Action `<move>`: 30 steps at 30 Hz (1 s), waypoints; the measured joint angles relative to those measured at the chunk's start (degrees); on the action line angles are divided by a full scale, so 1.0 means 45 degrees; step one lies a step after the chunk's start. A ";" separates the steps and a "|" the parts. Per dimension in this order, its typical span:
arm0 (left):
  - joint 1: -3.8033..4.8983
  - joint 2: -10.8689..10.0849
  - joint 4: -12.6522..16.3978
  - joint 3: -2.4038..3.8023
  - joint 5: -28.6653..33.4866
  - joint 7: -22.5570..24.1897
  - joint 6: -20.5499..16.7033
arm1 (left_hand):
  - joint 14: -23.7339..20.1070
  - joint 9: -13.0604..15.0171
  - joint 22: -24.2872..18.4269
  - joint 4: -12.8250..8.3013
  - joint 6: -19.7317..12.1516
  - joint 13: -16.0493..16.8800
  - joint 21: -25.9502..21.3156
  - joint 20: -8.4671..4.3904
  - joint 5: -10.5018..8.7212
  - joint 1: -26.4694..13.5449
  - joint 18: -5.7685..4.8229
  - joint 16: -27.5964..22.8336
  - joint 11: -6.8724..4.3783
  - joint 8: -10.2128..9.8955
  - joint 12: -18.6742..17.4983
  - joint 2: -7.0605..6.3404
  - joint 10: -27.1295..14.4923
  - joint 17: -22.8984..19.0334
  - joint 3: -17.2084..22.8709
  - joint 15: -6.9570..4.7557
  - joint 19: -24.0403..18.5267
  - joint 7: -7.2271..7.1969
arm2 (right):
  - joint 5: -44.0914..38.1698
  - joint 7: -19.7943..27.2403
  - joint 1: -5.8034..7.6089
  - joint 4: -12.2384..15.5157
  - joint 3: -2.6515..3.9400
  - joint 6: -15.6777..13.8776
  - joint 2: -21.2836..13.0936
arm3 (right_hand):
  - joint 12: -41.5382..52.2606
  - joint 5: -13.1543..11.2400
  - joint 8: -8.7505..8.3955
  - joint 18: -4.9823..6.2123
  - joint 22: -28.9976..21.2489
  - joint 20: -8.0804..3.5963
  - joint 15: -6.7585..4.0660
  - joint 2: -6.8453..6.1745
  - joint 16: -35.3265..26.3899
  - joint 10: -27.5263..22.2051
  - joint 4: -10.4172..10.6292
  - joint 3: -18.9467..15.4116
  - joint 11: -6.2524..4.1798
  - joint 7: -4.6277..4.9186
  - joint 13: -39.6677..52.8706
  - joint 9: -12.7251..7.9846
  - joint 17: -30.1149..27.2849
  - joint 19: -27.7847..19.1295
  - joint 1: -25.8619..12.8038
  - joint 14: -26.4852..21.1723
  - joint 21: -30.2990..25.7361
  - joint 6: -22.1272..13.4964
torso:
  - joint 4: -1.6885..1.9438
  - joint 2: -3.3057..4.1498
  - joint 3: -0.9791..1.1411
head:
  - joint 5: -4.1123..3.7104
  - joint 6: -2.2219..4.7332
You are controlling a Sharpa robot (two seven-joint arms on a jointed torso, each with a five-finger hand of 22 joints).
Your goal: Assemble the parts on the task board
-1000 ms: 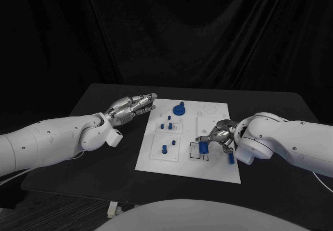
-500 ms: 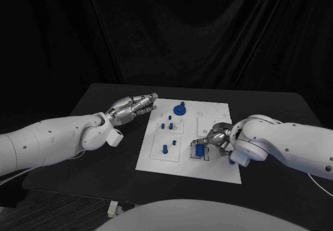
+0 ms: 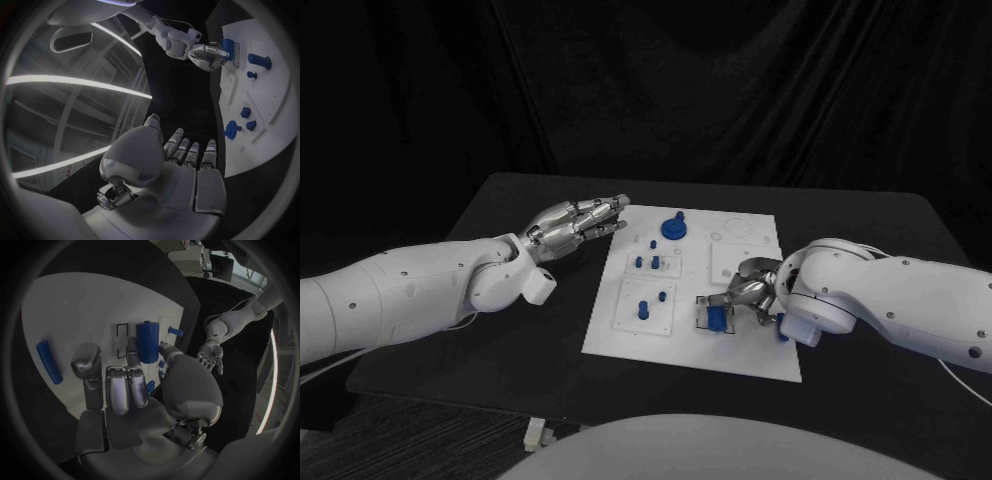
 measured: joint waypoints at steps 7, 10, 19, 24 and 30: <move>-0.0006 0.0036 -0.0014 0.0000 0.0000 -0.0004 0.0050 | -0.0019 0.0000 0.0001 0.0000 0.0000 -0.0001 0.0000 0.0000 0.0000 0.0000 -0.0001 0.0000 0.0001 0.0006 0.0001 0.0000 0.0000 0.0005 0.0000 0.0193 0.0000 0.0000 | -0.0236 -0.0018 -0.0003 -0.0042 -0.0002 0.0282 0.0040 | 0.0000 -0.0275 0.0001 0.0000 0.0000 0.0000 0.0000 0.0234 0.0000 0.0001 0.0001 0.0001 -0.0001 -0.0004 0.0000 0.0083 0.0000 0.0000 -0.0236 0.0000 0.0000 0.0003 | 0.0001 0.0000 0.0002 | -0.0022 0.0000; -0.0008 0.0041 -0.0016 0.0000 0.0000 -0.0008 0.0070 | -0.0019 0.0000 0.0002 0.0000 0.0001 0.0000 0.0000 0.0001 0.0000 0.0000 0.0000 0.0000 0.0001 0.0006 0.0002 0.0000 0.0000 -0.0001 0.0000 0.0194 0.0000 0.0000 | -0.0294 -0.0021 -0.0009 -0.0057 0.0002 0.0357 0.0072 | 0.0000 -0.0541 0.0002 0.0001 0.0000 0.0000 -0.0001 0.0378 0.0000 0.0002 0.0140 0.0139 -0.0002 -0.0006 0.0000 0.0088 0.0000 0.0000 -0.0381 0.0000 -0.0001 0.0005 | 0.0001 -0.0001 0.0002 | -0.0023 0.0000; -0.0014 0.0044 -0.0027 0.0000 0.0000 -0.0021 0.0116 | -0.0018 0.0000 0.0002 0.0000 0.0004 0.0000 0.0000 0.0002 0.0000 0.0000 -0.0001 0.0001 0.0005 0.0007 0.0143 0.0000 0.0004 0.0013 0.0000 0.0194 -0.0001 0.0001 | -0.0375 -0.0023 -0.0023 -0.0107 0.0007 0.0423 0.0135 | 0.0000 -0.0938 0.0014 0.0001 0.0000 -0.0001 -0.0002 0.0701 0.0000 0.0002 0.0334 0.0331 -0.0005 -0.0044 0.0000 0.0088 0.0000 0.0000 -0.0706 0.0000 -0.0002 0.0044 | 0.0001 -0.0002 0.0002 | 0.0005 0.0000; -0.0017 0.0049 -0.0033 0.0000 0.0000 -0.0031 0.0152 | -0.0018 0.0006 0.0003 0.0000 0.0092 0.0000 0.0000 0.0002 0.0000 0.0000 -0.0001 0.0001 0.0006 0.0007 0.0144 0.0000 0.0005 -0.0007 0.0000 0.0194 -0.0001 0.0045 | -0.0388 -0.0017 -0.0029 -0.0113 0.0009 0.0391 0.0135 | 0.0000 -0.0938 0.0015 0.0001 0.0000 -0.0001 -0.0003 0.0701 0.0000 0.0002 0.0334 0.0331 -0.0006 -0.0056 0.0000 0.0088 0.0000 0.0000 -0.0706 0.0000 -0.0002 0.0056 | 0.0001 -0.0004 0.0002 | 0.0033 0.0000; -0.0022 0.0051 -0.0036 0.0000 0.0000 -0.0046 0.0189 | -0.0018 0.0006 0.0005 0.0000 0.0093 0.0000 0.0000 0.0003 0.0000 0.0000 -0.0001 0.0001 0.0007 0.0007 0.0144 0.0000 0.0006 0.0008 0.0000 0.0195 -0.0001 0.0045 | -0.0397 -0.0013 -0.0032 -0.0129 0.0010 0.0310 0.0135 | 0.0000 -0.0938 0.0015 0.0001 0.0000 -0.0001 -0.0003 0.0702 0.0000 0.0001 0.0334 0.0331 -0.0006 -0.0056 0.0000 0.0088 0.0000 0.0000 -0.0707 0.0000 -0.0003 0.0056 | 0.0001 -0.0004 0.0002 | 0.0028 0.0000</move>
